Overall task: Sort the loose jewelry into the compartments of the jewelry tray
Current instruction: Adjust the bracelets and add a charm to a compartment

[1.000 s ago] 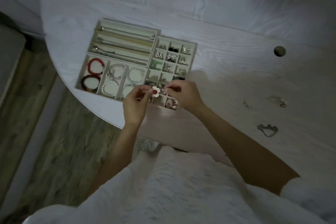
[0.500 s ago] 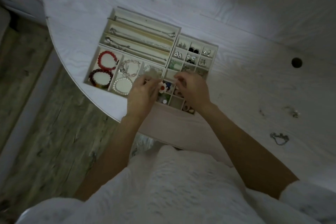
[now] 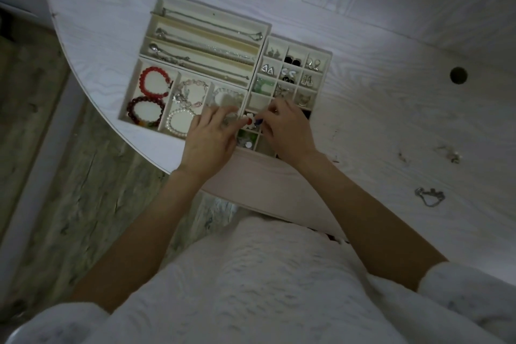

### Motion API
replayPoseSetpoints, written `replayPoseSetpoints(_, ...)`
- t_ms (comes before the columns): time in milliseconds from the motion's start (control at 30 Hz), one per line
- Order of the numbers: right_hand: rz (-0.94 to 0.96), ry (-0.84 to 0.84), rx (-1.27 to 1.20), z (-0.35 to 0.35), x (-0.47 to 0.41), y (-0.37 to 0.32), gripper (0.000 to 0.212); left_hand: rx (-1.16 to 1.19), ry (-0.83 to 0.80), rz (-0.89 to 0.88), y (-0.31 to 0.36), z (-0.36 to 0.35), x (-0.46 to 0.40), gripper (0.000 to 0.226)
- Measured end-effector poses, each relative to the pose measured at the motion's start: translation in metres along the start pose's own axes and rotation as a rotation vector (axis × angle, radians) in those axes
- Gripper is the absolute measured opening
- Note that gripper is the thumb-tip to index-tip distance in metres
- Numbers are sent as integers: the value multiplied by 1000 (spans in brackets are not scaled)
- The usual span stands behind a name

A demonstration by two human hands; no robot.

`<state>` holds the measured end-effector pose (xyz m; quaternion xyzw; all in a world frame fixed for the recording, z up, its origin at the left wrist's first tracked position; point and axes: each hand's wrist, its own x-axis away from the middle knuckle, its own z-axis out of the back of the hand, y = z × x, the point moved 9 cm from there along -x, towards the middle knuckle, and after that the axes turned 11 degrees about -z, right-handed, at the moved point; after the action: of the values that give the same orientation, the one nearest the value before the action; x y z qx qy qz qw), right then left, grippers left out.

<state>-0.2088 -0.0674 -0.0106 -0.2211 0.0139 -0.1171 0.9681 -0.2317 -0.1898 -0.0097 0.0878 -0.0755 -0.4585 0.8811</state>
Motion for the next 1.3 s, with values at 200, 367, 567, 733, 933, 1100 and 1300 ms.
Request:
replayPoseSetpoints(200, 13, -24, 80, -4, -11, -14, 10, 3, -23, 13, 1, -1, 1, 49)
replayPoseSetpoints(367, 117, -122, 106, -10, -18, -20, 18, 19, -1, 7, 2, -3, 2, 49)
replayPoseSetpoints(567, 132, -401, 57, -18, -33, -10, 15, 30, 50, -9, 7, 0, -5, 46)
replayPoseSetpoints(733, 118, -403, 46, -15, -40, -13, 12, -57, 45, -36, 10, -3, -7, 41)
replayPoseSetpoints(933, 58, -117, -10, 14, -22, 8, 8, -3, 91, -22, 6, -3, -4, 38)
replayPoseSetpoints(1100, 112, -27, 59, 20, 3, 2, 22, 67, 104, 40, -3, -4, 2, 41)
replayPoseSetpoints(1300, 144, -3, 132, 14, -1, -7, 17, -37, 128, -16, 5, 3, -2, 36)
